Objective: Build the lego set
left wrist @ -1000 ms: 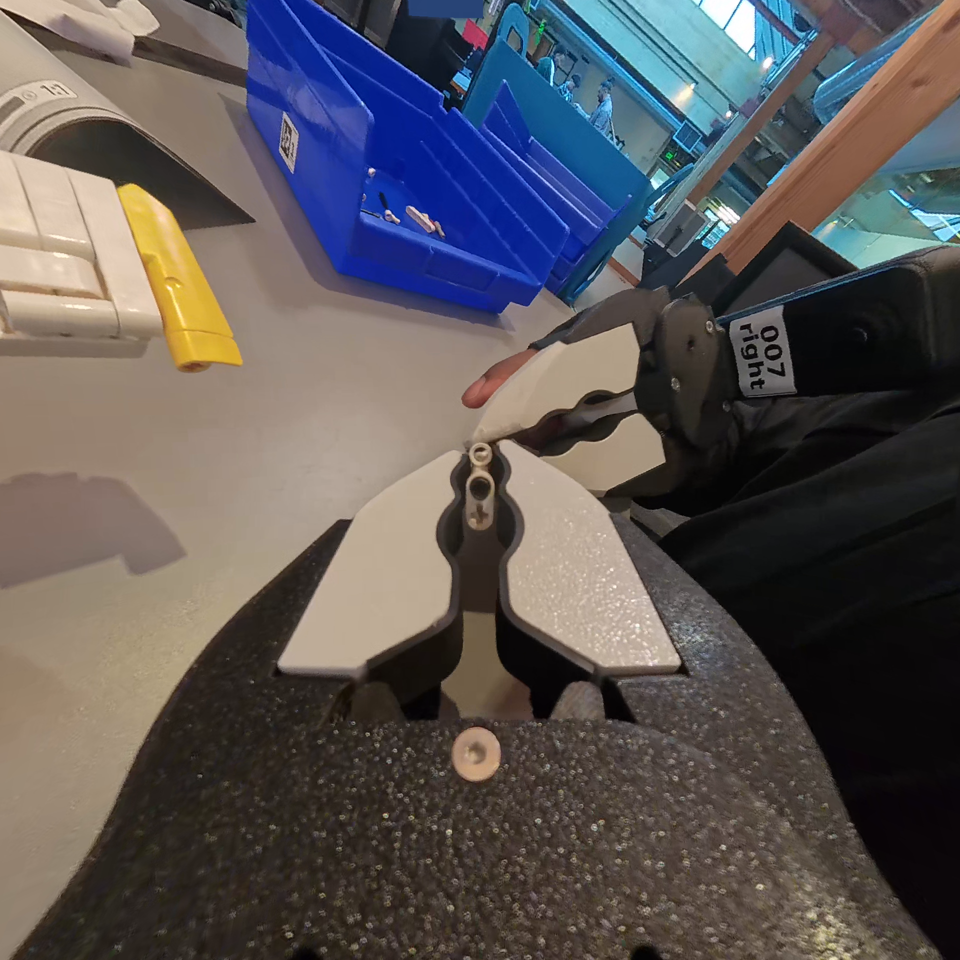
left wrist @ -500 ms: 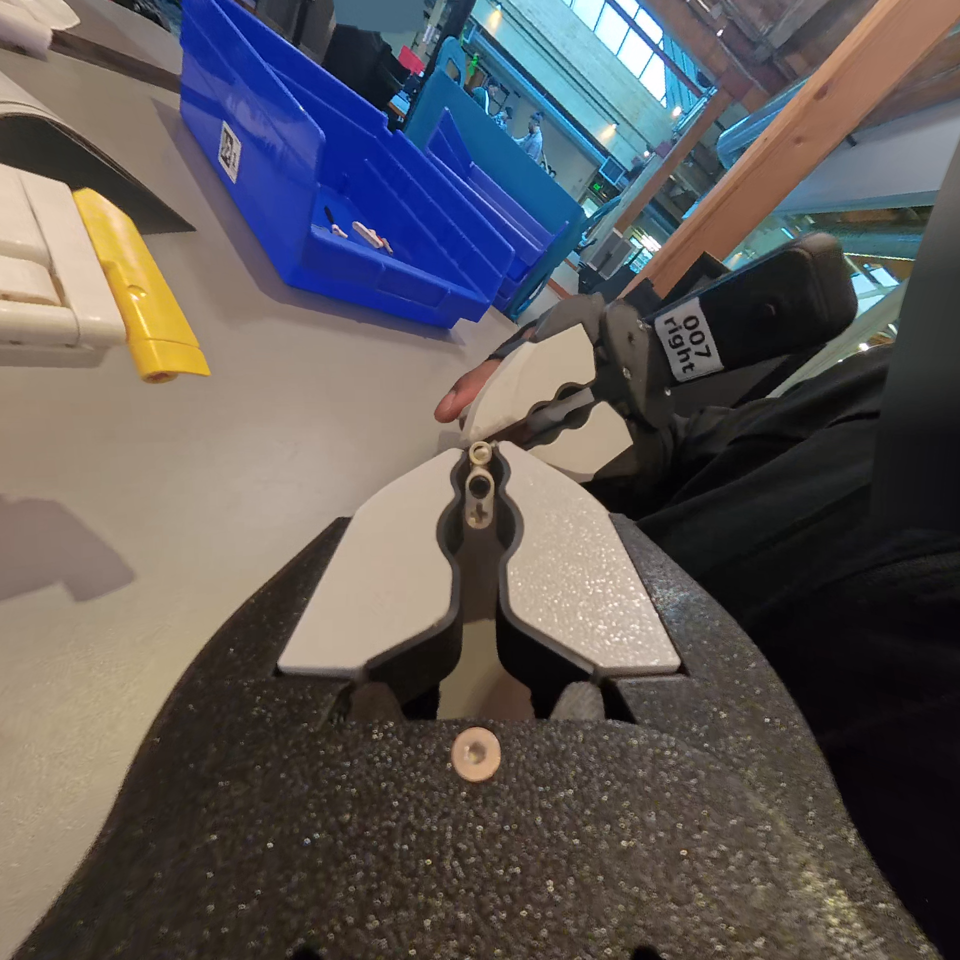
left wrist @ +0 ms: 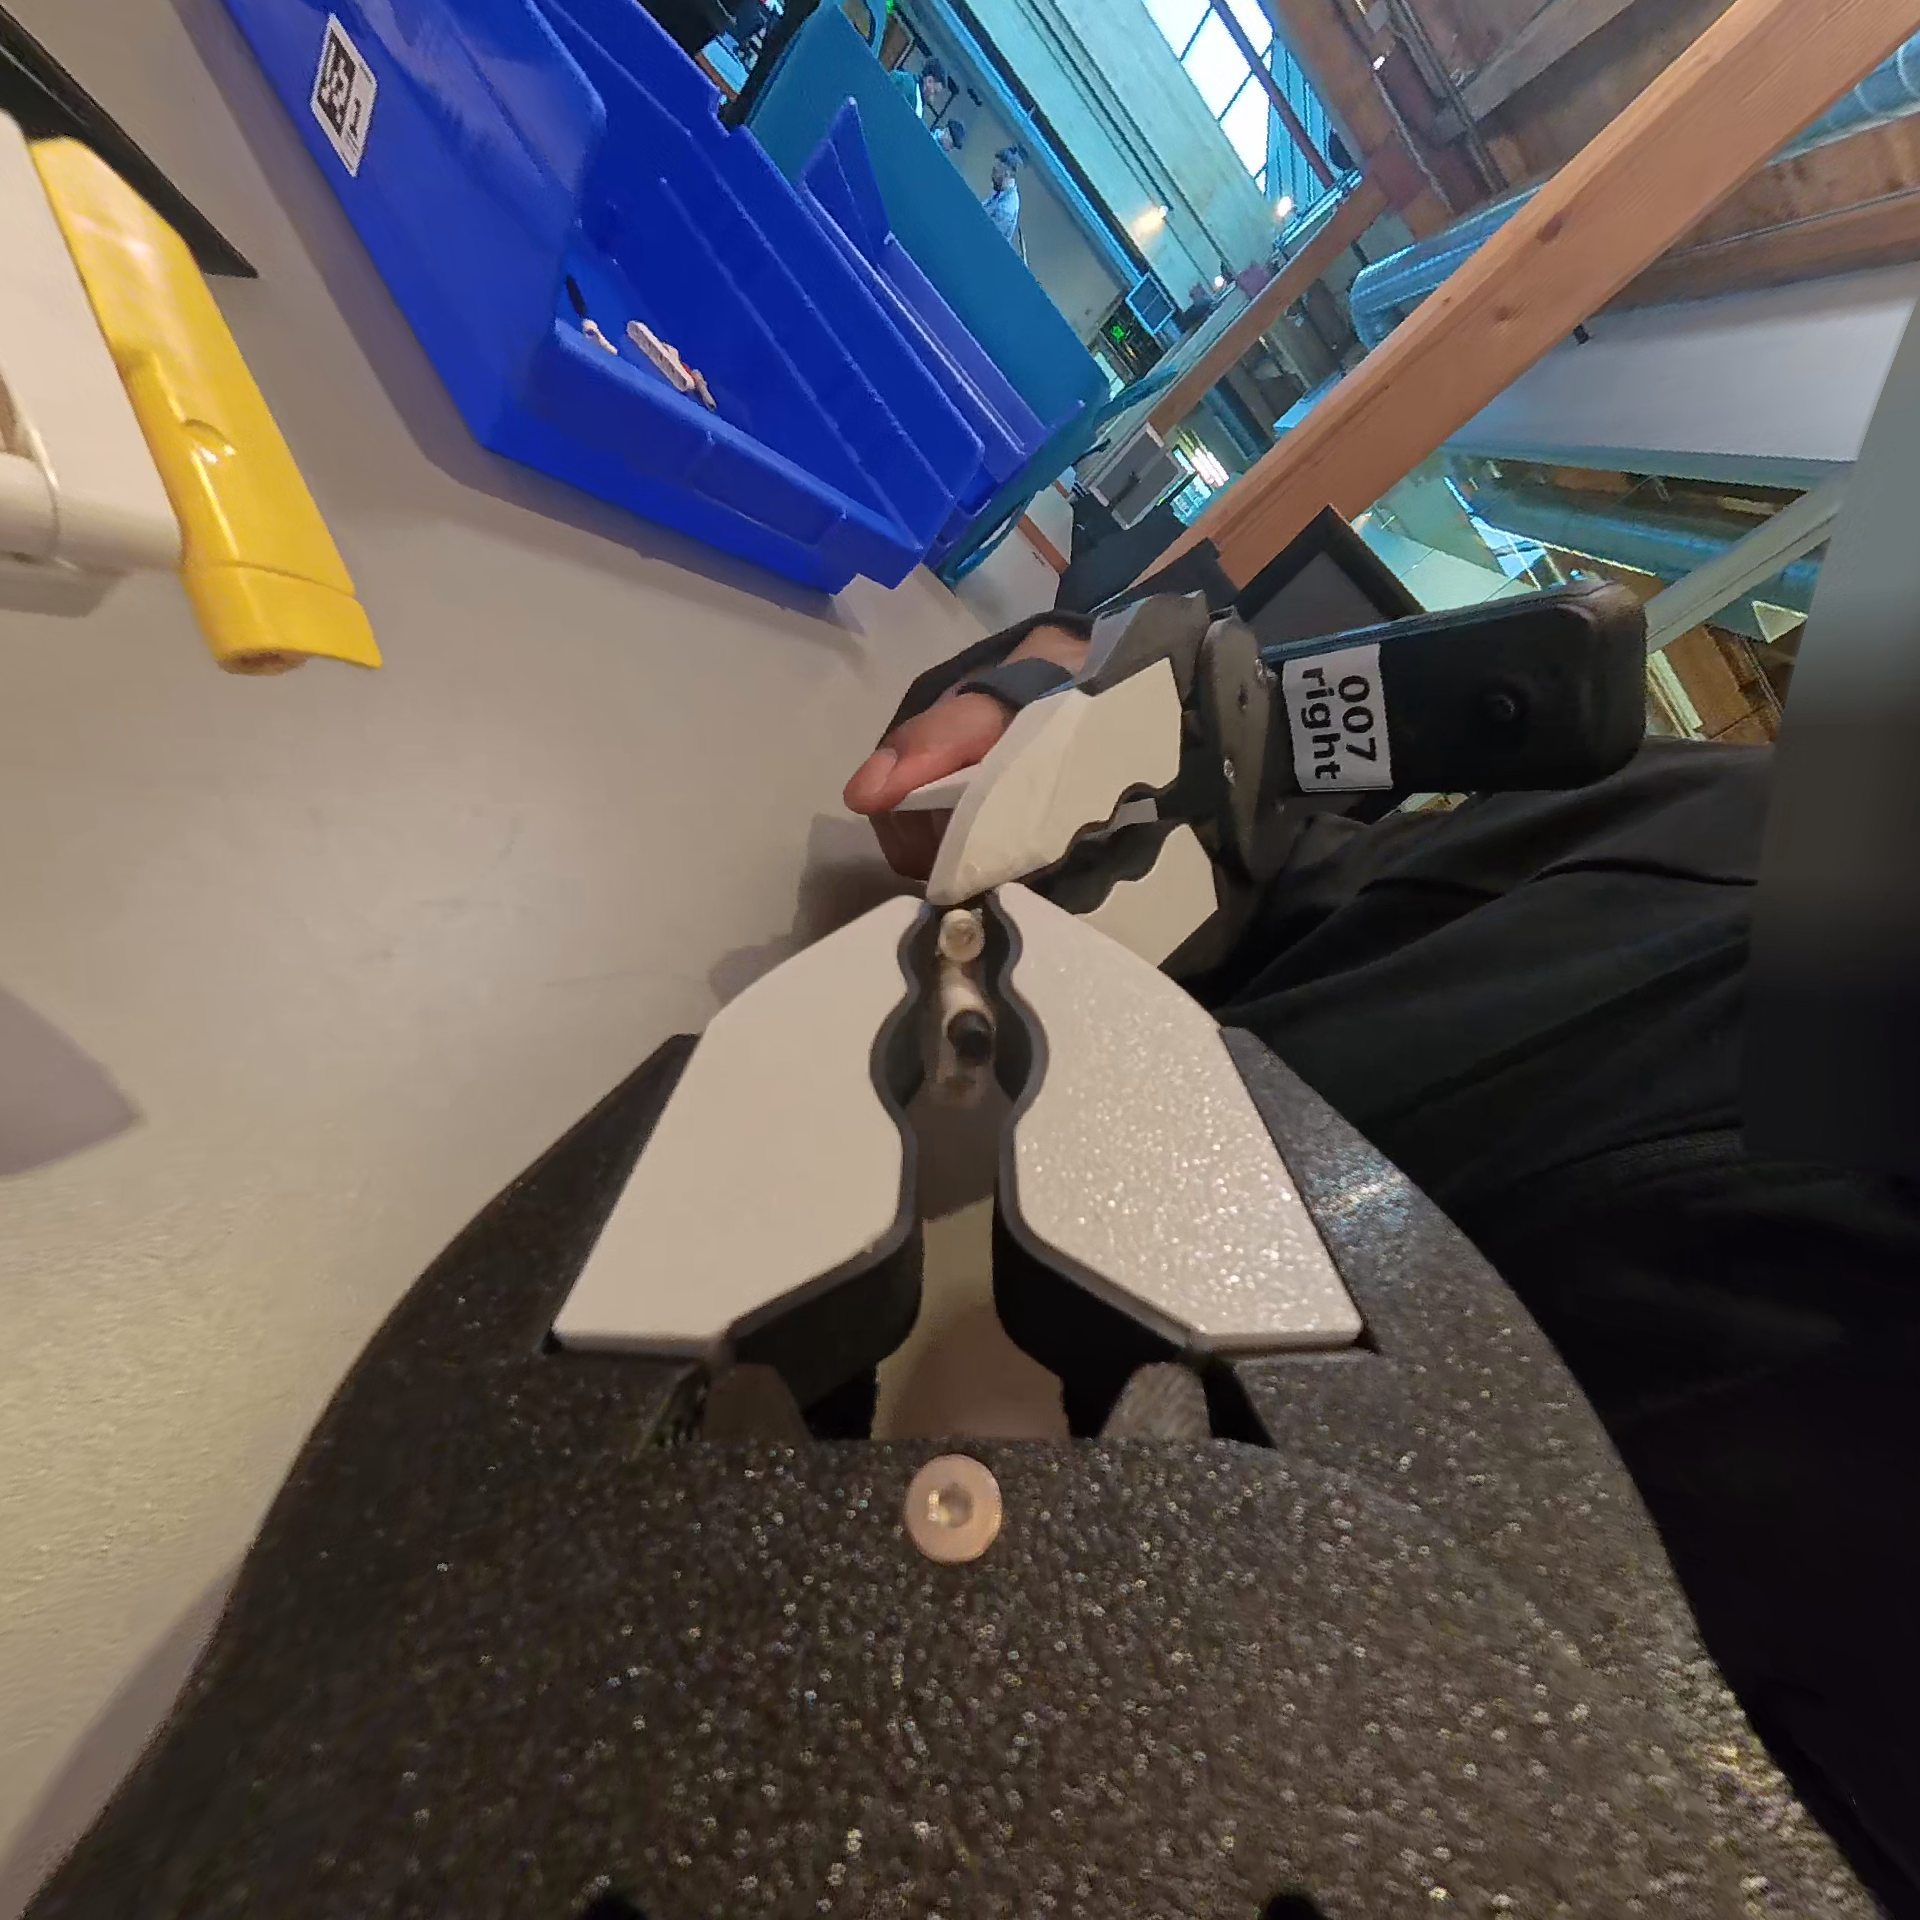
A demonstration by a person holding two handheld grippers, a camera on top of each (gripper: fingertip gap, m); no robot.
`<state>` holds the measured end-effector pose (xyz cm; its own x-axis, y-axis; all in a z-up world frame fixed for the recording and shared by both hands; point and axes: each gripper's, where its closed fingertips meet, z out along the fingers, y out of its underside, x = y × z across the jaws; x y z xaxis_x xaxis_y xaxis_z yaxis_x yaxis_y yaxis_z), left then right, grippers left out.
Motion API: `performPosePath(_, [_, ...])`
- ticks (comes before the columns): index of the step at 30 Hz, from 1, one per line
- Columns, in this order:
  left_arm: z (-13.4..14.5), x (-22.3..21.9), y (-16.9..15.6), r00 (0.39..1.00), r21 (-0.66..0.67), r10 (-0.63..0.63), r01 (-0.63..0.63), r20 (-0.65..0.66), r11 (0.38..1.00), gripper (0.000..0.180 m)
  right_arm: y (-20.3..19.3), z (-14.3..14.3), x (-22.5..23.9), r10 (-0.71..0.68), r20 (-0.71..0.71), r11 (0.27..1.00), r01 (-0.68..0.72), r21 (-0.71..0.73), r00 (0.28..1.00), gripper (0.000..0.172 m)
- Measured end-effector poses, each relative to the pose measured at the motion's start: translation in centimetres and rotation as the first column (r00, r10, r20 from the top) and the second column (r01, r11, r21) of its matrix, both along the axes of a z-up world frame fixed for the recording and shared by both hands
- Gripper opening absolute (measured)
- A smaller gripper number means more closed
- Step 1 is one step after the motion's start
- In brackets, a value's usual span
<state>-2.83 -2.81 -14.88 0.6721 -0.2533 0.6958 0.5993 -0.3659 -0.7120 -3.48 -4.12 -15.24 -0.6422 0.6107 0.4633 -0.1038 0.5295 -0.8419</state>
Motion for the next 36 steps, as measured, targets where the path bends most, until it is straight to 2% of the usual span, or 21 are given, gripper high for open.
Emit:
performPosePath(12, [0.0, -0.2, -0.1, 0.999, 0.011, 0.029, -0.029, -0.028, 1.000, 0.007, 0.5, 0.2, -0.2, -0.011, 0.015, 0.999, 0.012, -0.045, 1.000, 0.007])
performPosePath(18, [0.4, -0.1, -0.2, 0.956, 0.108, 0.058, -0.028, -0.286, 0.994, 0.007, 0.5, 0.1, 0.3, 0.036, 0.059, 0.996, -0.030, -0.090, 0.998, 0.007])
performPosePath(22, [1.5, -0.6, -0.4, 0.925, 0.226, 0.127, -0.046, -0.358, 0.973, 0.007, 0.3, -0.4, 0.7, 0.078, 0.120, 0.989, -0.062, -0.131, 0.990, 0.007])
performPosePath(28, [2.6, -0.4, -0.3, 0.908, 0.341, 0.171, -0.034, -0.382, 0.940, 0.007, -0.6, 0.1, 0.3, 0.091, 0.150, 0.973, -0.056, -0.226, 0.985, 0.007])
performPosePath(36, [2.2, -0.5, 0.1, 0.910, 0.310, 0.164, -0.041, -0.380, 0.950, 0.008, -0.2, 0.4, -0.2, 0.048, 0.133, 0.966, -0.012, -0.256, 0.990, 0.007])
